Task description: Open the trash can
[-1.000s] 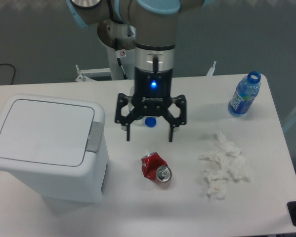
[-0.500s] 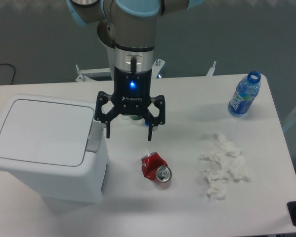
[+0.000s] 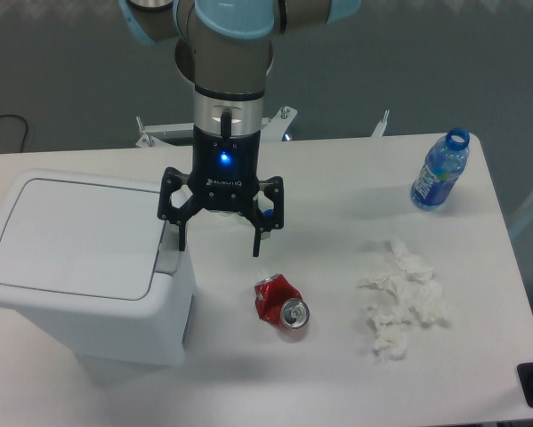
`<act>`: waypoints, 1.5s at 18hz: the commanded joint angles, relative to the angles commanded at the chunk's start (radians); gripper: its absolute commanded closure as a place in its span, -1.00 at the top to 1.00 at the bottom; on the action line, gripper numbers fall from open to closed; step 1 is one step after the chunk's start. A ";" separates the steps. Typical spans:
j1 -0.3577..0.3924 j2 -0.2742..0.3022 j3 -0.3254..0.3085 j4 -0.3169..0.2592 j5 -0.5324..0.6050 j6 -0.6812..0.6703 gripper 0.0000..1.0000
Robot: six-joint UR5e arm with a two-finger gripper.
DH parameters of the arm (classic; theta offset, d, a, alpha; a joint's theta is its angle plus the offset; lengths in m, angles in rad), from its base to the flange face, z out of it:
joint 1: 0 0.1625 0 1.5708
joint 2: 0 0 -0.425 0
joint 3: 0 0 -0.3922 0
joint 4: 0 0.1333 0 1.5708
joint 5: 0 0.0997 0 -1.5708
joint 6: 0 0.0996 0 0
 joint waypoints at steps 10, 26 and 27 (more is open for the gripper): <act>-0.003 -0.006 -0.009 0.002 0.000 0.002 1.00; 0.052 0.005 0.032 0.002 -0.008 0.046 1.00; 0.060 0.006 0.032 0.000 -0.002 0.105 1.00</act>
